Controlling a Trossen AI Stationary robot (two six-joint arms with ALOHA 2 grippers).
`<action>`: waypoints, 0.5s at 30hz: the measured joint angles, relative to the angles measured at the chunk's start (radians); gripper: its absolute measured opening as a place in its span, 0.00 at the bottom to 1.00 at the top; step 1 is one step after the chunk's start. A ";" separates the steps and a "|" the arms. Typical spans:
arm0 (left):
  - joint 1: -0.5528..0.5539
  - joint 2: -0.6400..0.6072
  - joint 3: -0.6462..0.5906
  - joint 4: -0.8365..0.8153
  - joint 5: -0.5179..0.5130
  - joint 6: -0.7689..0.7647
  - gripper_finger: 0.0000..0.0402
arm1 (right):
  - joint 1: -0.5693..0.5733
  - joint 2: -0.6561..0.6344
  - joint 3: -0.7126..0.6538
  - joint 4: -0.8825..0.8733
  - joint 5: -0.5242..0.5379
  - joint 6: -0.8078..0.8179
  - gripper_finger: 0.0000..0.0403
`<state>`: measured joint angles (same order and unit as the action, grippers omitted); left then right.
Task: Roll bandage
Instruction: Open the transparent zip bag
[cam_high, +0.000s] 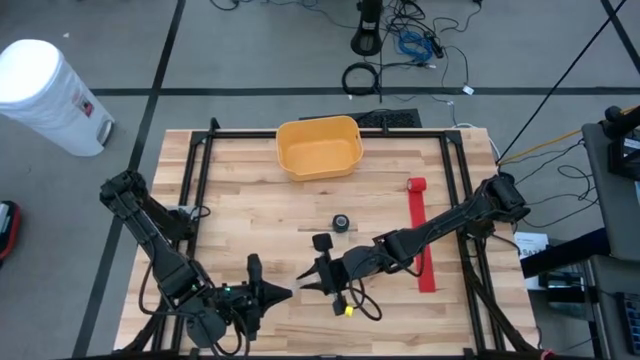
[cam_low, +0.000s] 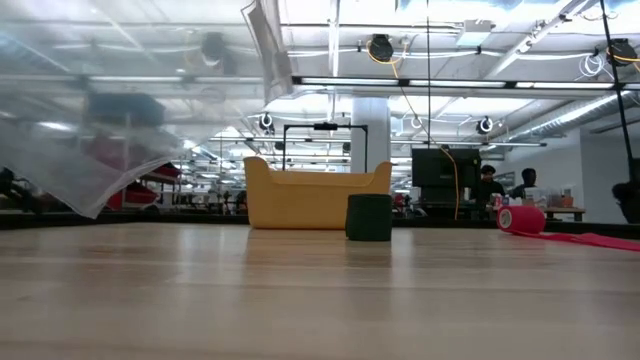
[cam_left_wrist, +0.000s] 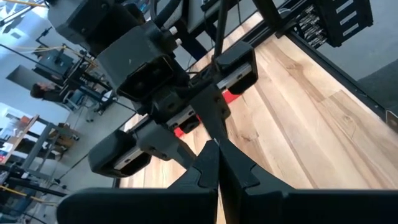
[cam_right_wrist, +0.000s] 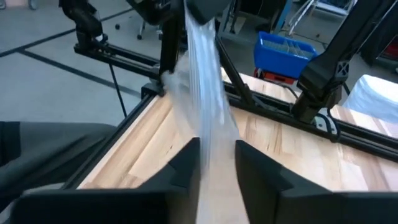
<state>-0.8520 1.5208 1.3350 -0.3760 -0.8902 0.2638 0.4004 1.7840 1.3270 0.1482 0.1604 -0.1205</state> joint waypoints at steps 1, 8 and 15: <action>0.000 0.000 0.000 -0.002 0.000 -0.003 0.00 | 0.000 0.000 0.000 -0.001 0.000 -0.003 0.14; 0.000 0.000 0.000 -0.041 0.007 -0.072 0.00 | 0.000 -0.001 0.000 -0.027 0.000 -0.028 0.02; -0.001 0.000 0.000 -0.087 0.007 -0.154 0.02 | 0.000 -0.009 0.000 -0.063 0.031 -0.038 0.01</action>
<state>-0.8527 1.5208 1.3350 -0.4628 -0.8830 0.1098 0.4004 1.7751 1.3270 0.0853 0.1912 -0.1584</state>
